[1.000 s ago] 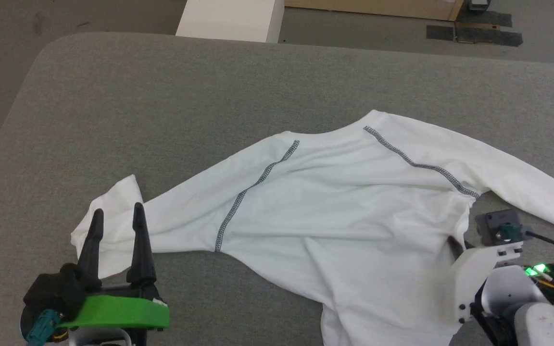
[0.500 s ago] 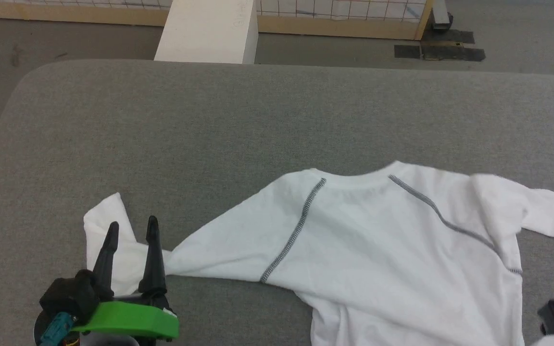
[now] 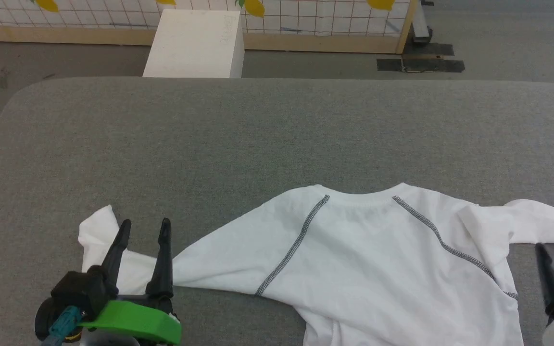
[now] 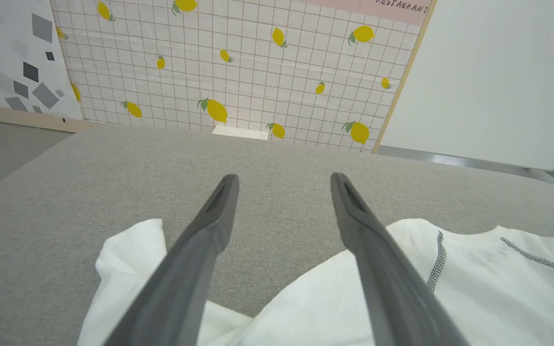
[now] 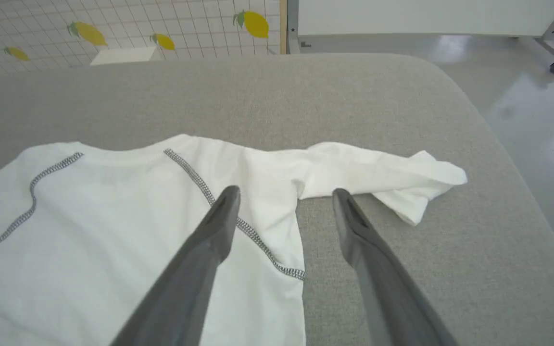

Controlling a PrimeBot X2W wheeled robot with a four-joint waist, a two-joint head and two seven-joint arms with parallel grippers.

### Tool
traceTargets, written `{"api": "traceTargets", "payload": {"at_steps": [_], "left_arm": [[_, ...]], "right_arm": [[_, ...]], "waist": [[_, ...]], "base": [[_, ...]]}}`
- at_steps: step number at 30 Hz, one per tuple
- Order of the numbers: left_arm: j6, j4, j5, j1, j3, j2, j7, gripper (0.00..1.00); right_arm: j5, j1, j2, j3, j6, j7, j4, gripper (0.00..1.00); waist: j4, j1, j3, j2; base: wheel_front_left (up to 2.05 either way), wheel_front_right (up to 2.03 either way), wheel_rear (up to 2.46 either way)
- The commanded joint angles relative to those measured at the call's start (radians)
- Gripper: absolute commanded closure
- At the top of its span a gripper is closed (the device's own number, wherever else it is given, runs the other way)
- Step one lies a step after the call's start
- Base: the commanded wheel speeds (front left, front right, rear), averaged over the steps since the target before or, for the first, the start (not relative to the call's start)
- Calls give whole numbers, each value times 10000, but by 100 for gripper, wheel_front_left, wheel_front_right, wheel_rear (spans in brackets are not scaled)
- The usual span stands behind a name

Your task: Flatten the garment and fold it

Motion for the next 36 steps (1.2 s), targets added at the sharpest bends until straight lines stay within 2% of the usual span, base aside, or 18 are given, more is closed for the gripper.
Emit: {"api": "traceTargets", "payload": {"at_steps": [1, 6, 12, 15, 19, 24, 30, 34, 35, 36], "left_arm": [[-151, -185, 201, -237, -103, 265, 172, 0], [-818, -389, 591, -1306, -620, 913, 946, 0], [-1905, 264, 582, -3133, -1518, 1451, 2408, 0], [-2192, 725, 283, -3928, -2144, 1541, 3058, 0], [-2336, 1481, -276, -4857, -3273, 1876, 3984, 0], [-2350, 2017, -938, -5799, -4756, 2555, 4475, 0], [-2352, 3065, -1264, -6640, -5757, 3046, 4831, 0], [-2353, 3580, -1837, -6943, -6717, 3280, 5759, 0], [-2353, 3603, -2102, -7014, -7077, 3381, 6037, 29], [-2353, 3584, -2311, -7086, -7273, 3453, 6140, 100]], "right_arm": [[236, -368, 14, -211, -15, -693, -81, 0], [303, -838, 17, -195, -15, -2119, -73, 0], [368, -1032, 18, 99, -15, -2651, 152, 0], [330, -1146, 19, 228, -15, -2723, 201, 0], [320, -1306, 19, 399, -15, -2765, 241, 0], [319, -1450, 19, 527, -15, -2751, 202, 0], [324, -1554, 20, 589, -15, -2702, 91, 0], [335, -1644, 20, 640, -15, -2685, 80, 0], [334, -1678, 20, 653, -15, -2683, 94, 0], [332, -1704, 20, 658, -15, -2680, 107, 0]], "waist": [[-134, 0, 29, -1], [-265, 0, 493, -1], [-351, 0, 1355, -1], [-401, 0, 1766, -1], [-494, 0, 2229, -1], [-617, 0, 2677, -1], [-692, 0, 3079, -1], [-708, 0, 3239, -1], [-713, 0, 3260, -1], [-710, 0, 3276, -1]], "base": [[0, 0, 0], [0, 0, 0], [0, 0, 0], [0, 0, 0], [0, 0, 0], [0, 0, 0], [0, 0, 0], [0, 0, 0], [0, 0, 0], [0, 0, 0]]}}
